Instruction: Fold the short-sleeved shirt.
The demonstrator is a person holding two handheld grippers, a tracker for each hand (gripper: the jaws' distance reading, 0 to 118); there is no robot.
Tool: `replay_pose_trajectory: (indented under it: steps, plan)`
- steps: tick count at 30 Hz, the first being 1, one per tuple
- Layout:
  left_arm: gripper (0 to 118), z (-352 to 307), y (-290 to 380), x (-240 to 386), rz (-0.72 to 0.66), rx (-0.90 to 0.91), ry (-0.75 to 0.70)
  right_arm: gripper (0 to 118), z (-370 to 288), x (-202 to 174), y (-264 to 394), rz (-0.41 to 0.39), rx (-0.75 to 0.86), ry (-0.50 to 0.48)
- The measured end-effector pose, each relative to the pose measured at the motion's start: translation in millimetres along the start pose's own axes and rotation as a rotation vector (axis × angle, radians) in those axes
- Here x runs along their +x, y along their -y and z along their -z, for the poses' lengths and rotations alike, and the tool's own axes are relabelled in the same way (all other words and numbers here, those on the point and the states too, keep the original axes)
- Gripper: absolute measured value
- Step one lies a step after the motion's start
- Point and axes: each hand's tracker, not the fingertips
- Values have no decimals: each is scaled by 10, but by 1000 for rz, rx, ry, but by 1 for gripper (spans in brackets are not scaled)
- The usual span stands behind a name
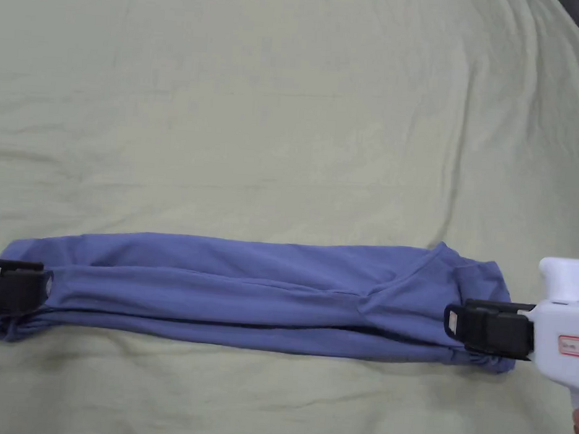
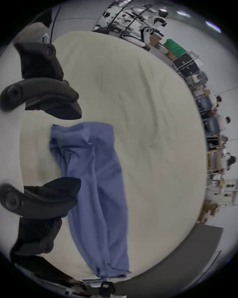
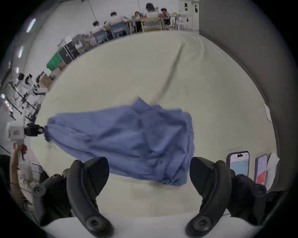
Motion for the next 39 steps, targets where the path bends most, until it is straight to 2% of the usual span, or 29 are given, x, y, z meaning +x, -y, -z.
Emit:
replay_pose_trajectory:
  steps: [2, 6, 7, 8, 9, 10, 11, 13, 14, 19, 20, 21, 22, 23, 29, 31, 32, 33, 34, 35, 36, 37, 38, 39]
  plan:
    - [83, -434, -1, -6, -49, 116, -16, 109, -288, -141, -56, 0, 86, -15]
    - [92, -1359, 184, 83, -132, 385, 3, 105, -835, -546, -29, -121, 264, 71]
    - [92, -1559, 263, 128, -136, 438, 14, 93, -961, -672, 17, -161, 300, 90]
    - [86, -1697, 363, 187, -125, 476, 22, 50, -1040, -756, 71, -186, 326, 97]
    - [60, -1801, 454, 238, -112, 494, 9, 10, -1095, -826, 117, -198, 343, 102]
    - [13, -1828, 470, 288, -106, 481, -3, 4, -1095, -858, 156, -189, 344, 84]
    - [0, -1830, 475, 319, -94, 459, -29, 4, -1100, -907, 214, -168, 369, 87]
    - [0, -1755, 462, 340, -81, 457, -99, 4, -1097, -910, 248, -131, 360, -5]
    - [0, -1687, 422, 322, -52, 378, -69, 4, -1072, -918, 240, -130, 328, -12]
    - [0, -1104, 234, 62, -156, 303, 20, 4, -1012, -908, 213, -143, 325, 3]
    - [11, -862, 175, -11, -168, 261, 44, 4, -994, -900, 198, -142, 321, -5]
    - [47, -655, 115, -79, -201, 213, 69, 4, -973, -893, 184, -140, 315, -16]
    - [89, -407, 67, -121, -217, 143, 78, 4, -935, -889, 170, -138, 309, -23]
    - [100, -188, 58, -152, -204, 152, 81, 4, -896, -891, 143, -138, 300, -24]
    - [100, 1021, 63, -269, -229, -50, 69, 4, -539, -894, 42, -153, 214, -12]
    - [100, 1223, 117, -283, -229, -110, 137, 4, -427, -911, 15, -168, 181, -8]
    - [98, 1113, 146, -263, -213, -36, 112, 4, -377, -924, 10, -175, 171, -3]
    - [85, 1023, 112, -257, -183, -36, 109, 4, -330, -940, 14, -180, 164, 1]
    - [62, 933, 97, -232, -122, -21, 93, 4, -289, -949, 17, -181, 158, 0]
    - [25, 846, 104, -207, -78, -4, 57, 4, -240, -964, 17, -178, 148, -9]
    - [15, 767, 150, -182, -56, 9, 49, 4, -195, -976, 22, -175, 139, -19]
    - [13, 721, 158, -218, -71, -1, 79, 4, -148, -995, 27, -175, 129, -26]
    - [13, 689, 152, -252, -121, -16, 181, 4, -120, -1027, 30, -182, 115, -27]
    - [13, 621, 174, -254, -130, 16, 148, 4, -108, -1058, 36, -190, 108, -26]
